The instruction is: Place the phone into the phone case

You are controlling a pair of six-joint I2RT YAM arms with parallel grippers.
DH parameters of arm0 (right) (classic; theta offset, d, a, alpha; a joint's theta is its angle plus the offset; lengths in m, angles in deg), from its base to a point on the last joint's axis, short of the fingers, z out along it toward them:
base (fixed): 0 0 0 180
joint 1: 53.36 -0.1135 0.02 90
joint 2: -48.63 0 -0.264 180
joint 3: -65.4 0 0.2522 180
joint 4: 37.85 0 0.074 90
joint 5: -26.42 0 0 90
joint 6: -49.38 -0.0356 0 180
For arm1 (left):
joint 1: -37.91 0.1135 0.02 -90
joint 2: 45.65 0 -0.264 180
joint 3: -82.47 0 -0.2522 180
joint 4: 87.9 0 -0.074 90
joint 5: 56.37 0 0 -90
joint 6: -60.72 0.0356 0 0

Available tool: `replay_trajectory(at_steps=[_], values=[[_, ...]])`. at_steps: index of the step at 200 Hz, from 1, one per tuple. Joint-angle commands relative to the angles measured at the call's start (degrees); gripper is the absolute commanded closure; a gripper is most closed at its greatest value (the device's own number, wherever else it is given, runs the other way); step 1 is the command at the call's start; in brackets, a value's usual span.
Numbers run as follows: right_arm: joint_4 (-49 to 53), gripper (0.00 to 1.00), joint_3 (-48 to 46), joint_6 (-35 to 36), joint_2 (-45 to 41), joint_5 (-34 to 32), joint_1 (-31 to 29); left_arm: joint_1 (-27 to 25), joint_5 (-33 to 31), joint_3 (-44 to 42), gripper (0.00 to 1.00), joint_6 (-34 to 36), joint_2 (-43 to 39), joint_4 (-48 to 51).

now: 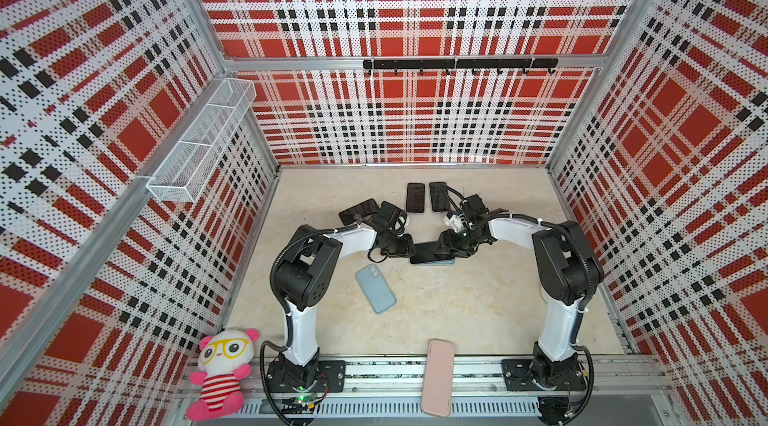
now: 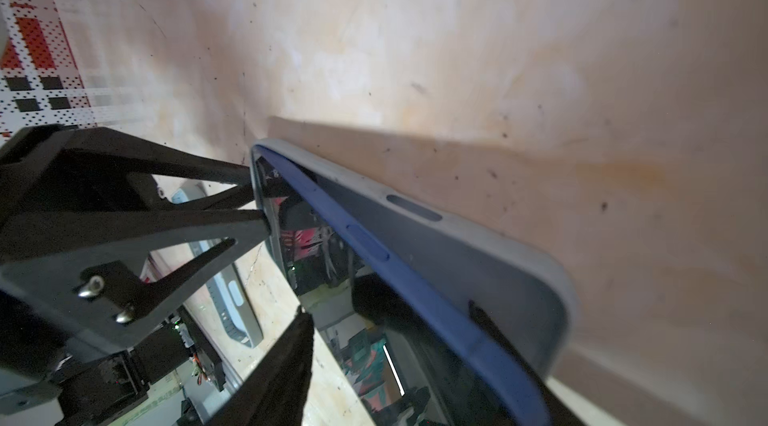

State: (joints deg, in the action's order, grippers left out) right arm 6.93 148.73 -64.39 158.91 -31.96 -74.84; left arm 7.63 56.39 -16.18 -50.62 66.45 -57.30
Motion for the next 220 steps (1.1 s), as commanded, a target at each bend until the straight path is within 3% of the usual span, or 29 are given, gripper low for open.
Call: replay_trajectory(at_steps=[1,86,130,151,185,220], values=[[6.93,0.38,2.15,2.28,-2.57,-5.55,-0.51,-0.42,-3.44,-0.05,0.64,1.64,3.20,2.25],[12.37,0.37,4.00,4.07,-3.72,-11.94,-0.53,-1.01,-3.44,0.17,0.65,1.66,3.73,2.32],[15.60,0.36,6.65,4.39,-5.34,-12.71,-0.62,-1.26,-1.64,0.13,0.65,1.46,3.50,1.51],[17.47,0.37,7.50,4.40,-5.25,-14.60,-0.66,-1.05,2.06,-0.47,0.65,0.51,3.19,-0.05],[18.08,0.41,6.00,4.37,-5.15,-16.97,0.37,-1.52,3.96,-1.35,0.64,0.47,2.09,-2.01],[16.95,0.55,3.49,4.61,-4.69,-16.49,0.42,-2.15,1.39,-0.69,0.64,0.46,2.80,-0.10]])
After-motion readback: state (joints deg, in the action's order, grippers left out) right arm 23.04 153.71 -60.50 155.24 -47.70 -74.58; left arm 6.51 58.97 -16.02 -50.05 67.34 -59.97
